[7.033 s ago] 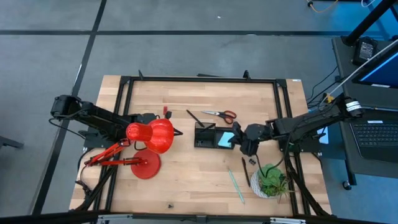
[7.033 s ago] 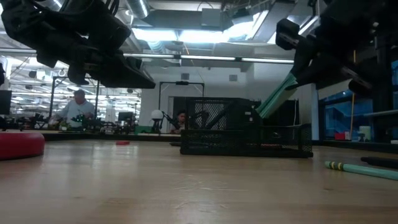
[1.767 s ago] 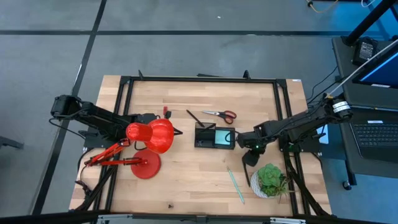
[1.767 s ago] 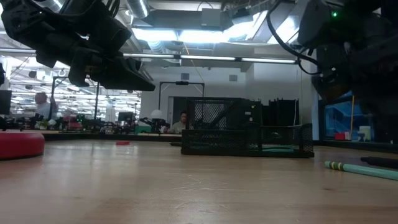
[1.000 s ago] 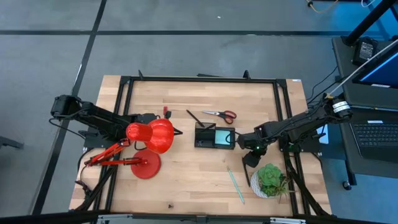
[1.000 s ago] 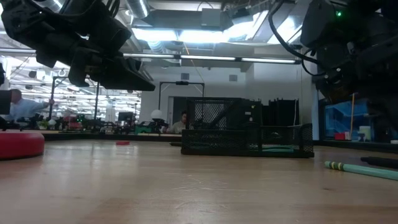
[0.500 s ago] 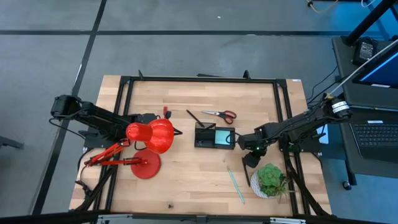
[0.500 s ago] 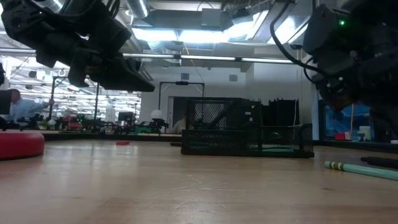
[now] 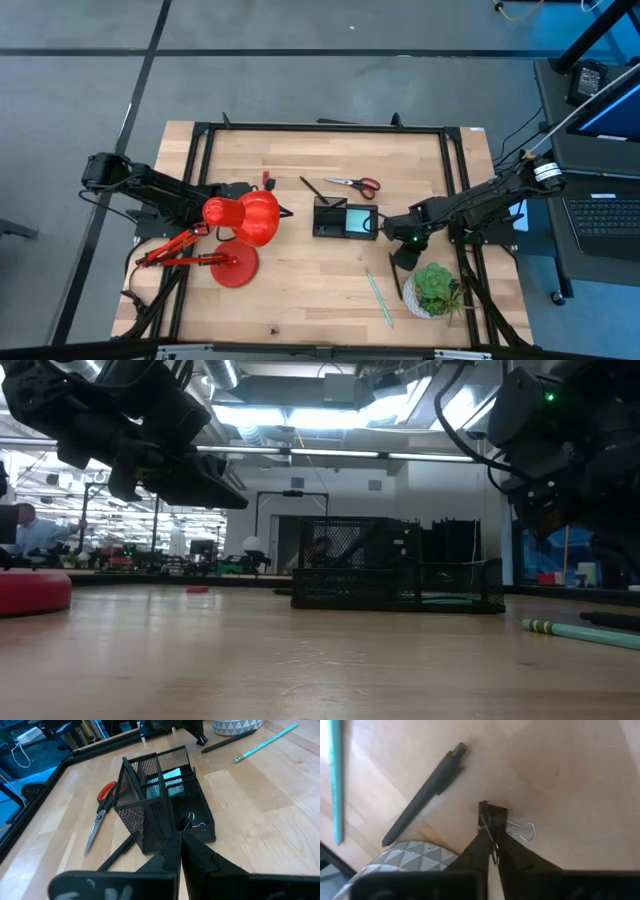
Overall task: Pick and place office supplies into organizer
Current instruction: Put the top black binder clip into the black desk organizer
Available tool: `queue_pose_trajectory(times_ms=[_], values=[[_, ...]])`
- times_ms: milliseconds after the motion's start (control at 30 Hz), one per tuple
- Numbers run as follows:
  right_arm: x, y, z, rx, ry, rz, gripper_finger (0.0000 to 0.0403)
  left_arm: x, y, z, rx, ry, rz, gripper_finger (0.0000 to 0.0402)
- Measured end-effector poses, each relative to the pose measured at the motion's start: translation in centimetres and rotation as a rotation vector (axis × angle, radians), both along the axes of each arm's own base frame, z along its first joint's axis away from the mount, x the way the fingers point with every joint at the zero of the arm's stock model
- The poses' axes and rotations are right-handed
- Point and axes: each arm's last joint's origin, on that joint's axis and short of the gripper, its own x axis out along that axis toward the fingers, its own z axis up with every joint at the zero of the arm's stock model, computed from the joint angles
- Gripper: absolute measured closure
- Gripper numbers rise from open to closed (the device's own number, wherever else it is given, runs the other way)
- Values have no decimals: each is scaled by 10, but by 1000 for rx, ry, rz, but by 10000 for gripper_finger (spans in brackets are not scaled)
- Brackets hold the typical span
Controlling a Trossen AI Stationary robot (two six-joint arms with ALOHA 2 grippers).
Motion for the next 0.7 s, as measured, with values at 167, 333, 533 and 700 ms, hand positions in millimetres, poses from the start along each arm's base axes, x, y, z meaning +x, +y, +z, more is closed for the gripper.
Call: queue_pose_trajectory(times_ms=[167, 333, 533, 700], values=[[1, 0, 1, 7, -21, 30, 393, 0, 0, 0, 0, 0, 0, 396], [9, 1, 11, -38, -58, 67, 399, 0, 0, 0, 0, 0, 0, 396], [34, 3, 43, -138, -243, 174, 401, 0, 0, 0, 0, 0, 0, 396], [56, 6, 74, -207, -435, 250, 401, 0, 0, 0, 0, 0, 0, 396]])
